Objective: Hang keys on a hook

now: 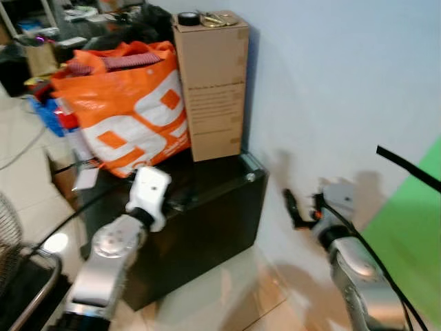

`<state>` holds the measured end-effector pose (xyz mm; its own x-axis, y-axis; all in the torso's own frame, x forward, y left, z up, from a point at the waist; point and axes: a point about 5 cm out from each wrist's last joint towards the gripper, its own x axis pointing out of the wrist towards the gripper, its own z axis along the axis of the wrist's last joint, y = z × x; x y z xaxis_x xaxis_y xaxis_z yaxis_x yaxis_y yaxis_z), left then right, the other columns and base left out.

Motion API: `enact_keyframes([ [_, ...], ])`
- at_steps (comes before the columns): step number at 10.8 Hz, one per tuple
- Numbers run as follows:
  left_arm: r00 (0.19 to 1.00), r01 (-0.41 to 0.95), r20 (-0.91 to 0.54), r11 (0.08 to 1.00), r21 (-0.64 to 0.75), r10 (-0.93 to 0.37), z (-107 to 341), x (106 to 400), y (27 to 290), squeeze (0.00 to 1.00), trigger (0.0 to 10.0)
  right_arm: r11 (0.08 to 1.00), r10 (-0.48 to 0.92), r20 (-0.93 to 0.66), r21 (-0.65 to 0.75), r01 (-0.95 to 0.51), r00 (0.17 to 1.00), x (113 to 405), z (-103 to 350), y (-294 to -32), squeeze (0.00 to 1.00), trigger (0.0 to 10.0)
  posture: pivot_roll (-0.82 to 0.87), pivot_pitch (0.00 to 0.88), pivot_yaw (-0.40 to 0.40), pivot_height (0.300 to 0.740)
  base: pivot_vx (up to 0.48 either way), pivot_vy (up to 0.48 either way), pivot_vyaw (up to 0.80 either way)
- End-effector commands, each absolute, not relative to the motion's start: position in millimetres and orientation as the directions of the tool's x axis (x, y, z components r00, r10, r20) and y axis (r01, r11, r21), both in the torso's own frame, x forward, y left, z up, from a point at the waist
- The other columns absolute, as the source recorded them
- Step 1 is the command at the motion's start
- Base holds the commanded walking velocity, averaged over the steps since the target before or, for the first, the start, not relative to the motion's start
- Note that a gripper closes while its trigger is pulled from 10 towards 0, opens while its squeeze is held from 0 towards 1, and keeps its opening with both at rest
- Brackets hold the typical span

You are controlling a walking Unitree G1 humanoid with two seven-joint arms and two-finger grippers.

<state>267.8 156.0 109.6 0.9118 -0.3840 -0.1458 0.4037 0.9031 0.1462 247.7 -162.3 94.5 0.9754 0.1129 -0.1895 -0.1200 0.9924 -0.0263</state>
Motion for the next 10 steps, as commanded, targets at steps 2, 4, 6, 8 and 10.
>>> enact_keyframes([
  [2,0.91,0.411,-0.131,0.899,0.151,-0.394,114.2,270.1,150.6,0.0,10.0,0.994,0.094,-0.184,-0.04,-0.103,0.978,248.8,95.6,-170.3,1.0,10.0,-0.03,0.0,0.035,0.74,0.373,0.0,0.23],
  [4,0.91,0.41,-0.13,0.899,0.151,-0.393,114.4,270.4,150.8,0.0,10.0,0.993,0.1,-0.185,-0.04,-0.109,0.978,249.7,95.4,-169.7,1.0,10.0,-0.03,0.0,0.034,0.74,0.373,0.0,0.8],
  [6,0.911,0.409,-0.13,0.9,0.151,-0.392,114.6,270.6,151.3,0.0,10.0,0.993,0.102,-0.185,-0.043,-0.112,0.977,250.6,95.0,-169.3,1.0,10.0,-0.03,0.0,0.03,0.74,0.373,0.0,0.8],
  [8,0.912,0.407,-0.129,0.901,0.152,-0.39,114.9,271.1,151.4,0.0,10.0,0.992,0.105,-0.186,-0.046,-0.115,0.977,251.3,94.9,-169.6,1.0,10.0,-0.03,0.0,0.029,0.74,0.369,0.0,0.8],
  [10,0.913,0.404,-0.128,0.902,0.154,-0.387,115.3,270.9,151.3,0.0,10.0,0.992,0.108,-0.186,-0.049,-0.119,0.976,252.1,94.5,-170.3,1.0,10.0,-0.02,0.0,0.026,0.74,0.371,0.0,0.8],
])
